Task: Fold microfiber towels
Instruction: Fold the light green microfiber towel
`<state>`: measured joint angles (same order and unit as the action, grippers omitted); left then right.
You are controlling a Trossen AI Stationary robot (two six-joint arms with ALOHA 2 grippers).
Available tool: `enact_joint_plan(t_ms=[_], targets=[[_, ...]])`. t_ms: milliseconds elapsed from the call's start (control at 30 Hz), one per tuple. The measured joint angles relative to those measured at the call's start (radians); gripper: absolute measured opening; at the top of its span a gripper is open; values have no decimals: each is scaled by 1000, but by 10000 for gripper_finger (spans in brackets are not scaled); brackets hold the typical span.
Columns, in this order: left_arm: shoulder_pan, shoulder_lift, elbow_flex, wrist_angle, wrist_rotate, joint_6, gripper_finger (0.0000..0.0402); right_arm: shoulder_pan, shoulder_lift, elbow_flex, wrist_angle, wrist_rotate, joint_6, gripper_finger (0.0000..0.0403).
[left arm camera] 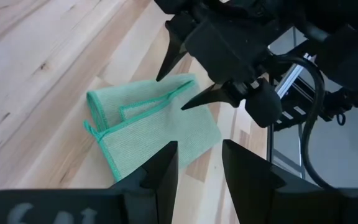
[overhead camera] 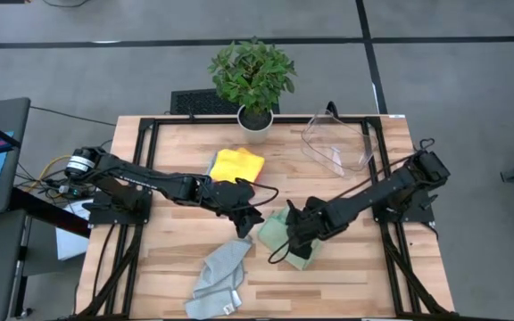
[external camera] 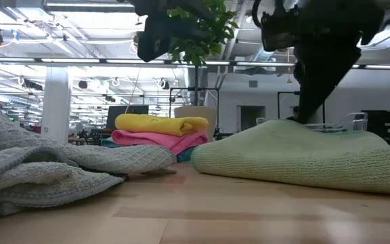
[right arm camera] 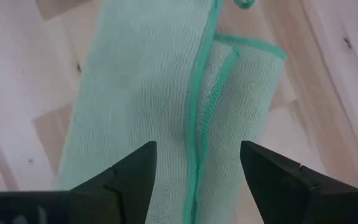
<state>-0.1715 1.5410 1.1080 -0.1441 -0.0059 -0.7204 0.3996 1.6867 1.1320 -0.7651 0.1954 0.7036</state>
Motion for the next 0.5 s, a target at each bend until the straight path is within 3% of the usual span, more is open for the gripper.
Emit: enact_joint_plan(t_ms=[333, 500], targets=[[0, 0, 0, -2, 0, 7, 117, -14, 3, -84, 135, -67, 23, 251], [2, 0, 0, -2, 0, 10, 117, -14, -6, -96, 145, -66, 37, 195]])
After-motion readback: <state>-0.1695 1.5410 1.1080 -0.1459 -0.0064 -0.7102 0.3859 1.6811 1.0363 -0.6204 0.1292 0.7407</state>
